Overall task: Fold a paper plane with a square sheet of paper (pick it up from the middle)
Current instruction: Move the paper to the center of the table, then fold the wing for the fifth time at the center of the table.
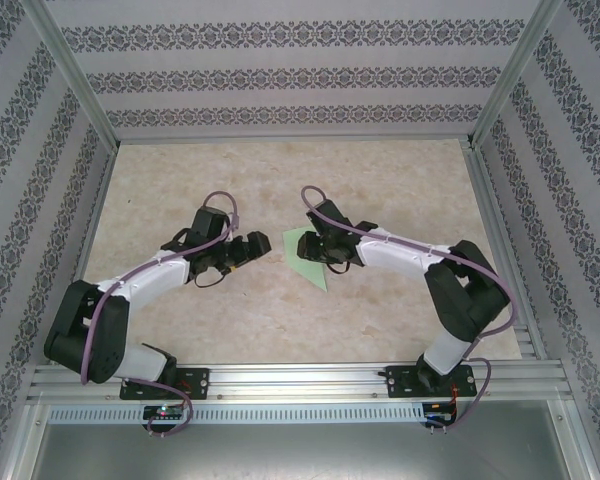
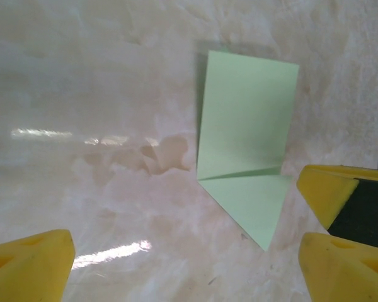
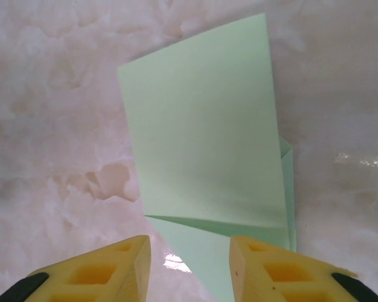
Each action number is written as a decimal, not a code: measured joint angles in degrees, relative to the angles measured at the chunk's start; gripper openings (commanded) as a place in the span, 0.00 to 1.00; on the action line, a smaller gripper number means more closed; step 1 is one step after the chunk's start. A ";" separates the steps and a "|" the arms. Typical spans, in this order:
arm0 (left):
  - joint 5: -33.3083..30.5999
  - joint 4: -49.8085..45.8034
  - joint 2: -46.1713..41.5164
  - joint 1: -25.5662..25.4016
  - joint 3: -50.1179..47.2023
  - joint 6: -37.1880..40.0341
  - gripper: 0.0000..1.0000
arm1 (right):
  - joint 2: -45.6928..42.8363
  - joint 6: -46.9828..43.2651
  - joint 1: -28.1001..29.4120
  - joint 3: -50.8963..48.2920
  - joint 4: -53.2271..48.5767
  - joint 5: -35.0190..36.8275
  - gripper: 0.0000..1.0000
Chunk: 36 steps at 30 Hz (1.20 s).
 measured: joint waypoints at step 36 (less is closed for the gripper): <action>8.52 12.02 19.47 -8.94 6.54 -8.33 0.53 | 2.84 7.39 -8.59 -14.64 22.03 -14.56 0.31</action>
